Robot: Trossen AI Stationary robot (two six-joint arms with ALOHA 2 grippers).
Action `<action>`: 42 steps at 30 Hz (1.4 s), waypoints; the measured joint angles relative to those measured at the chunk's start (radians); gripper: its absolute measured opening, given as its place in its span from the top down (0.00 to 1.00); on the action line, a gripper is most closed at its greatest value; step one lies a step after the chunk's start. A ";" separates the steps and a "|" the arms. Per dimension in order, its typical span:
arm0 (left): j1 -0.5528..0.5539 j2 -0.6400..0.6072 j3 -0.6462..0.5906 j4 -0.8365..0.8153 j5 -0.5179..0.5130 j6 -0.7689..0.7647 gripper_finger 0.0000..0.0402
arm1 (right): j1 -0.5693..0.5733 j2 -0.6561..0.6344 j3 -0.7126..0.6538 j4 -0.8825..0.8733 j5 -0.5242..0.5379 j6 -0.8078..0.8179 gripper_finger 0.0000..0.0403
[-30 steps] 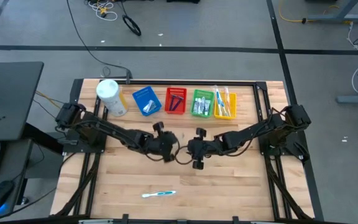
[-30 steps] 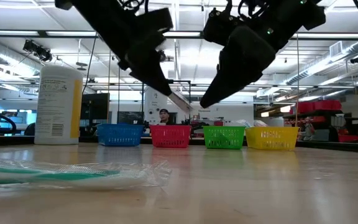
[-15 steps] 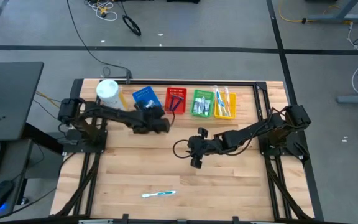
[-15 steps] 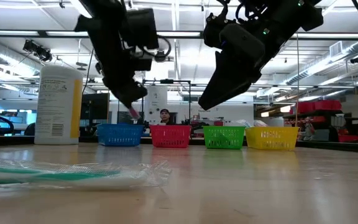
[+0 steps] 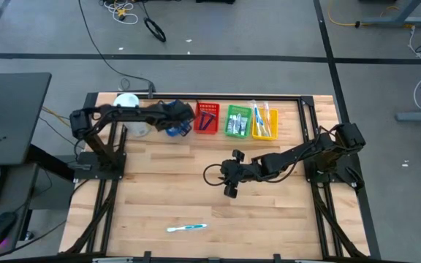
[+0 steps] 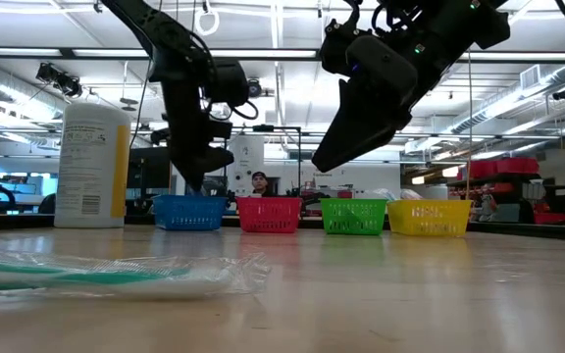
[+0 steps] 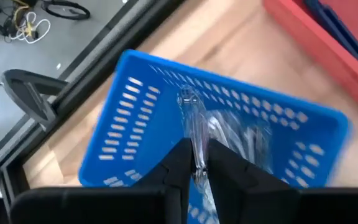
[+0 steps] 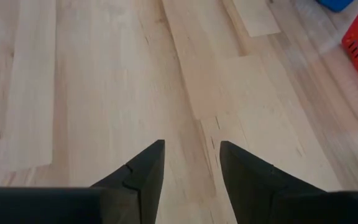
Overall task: Pick & Place Travel size toiletries
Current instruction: Put the silver nail cutter into the blue basket, then put the green toothbrush into the yellow basket
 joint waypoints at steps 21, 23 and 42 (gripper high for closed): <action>0.039 0.000 0.000 0.028 0.080 0.068 0.66 | 0.000 0.000 0.000 0.000 0.000 -0.001 0.59; 0.036 -0.002 0.000 0.027 0.063 0.083 0.65 | 0.000 0.000 0.000 0.000 -0.001 -0.001 0.59; -0.316 -0.455 0.031 0.026 0.184 0.011 0.67 | 0.070 0.133 0.000 0.404 -0.332 -0.193 0.59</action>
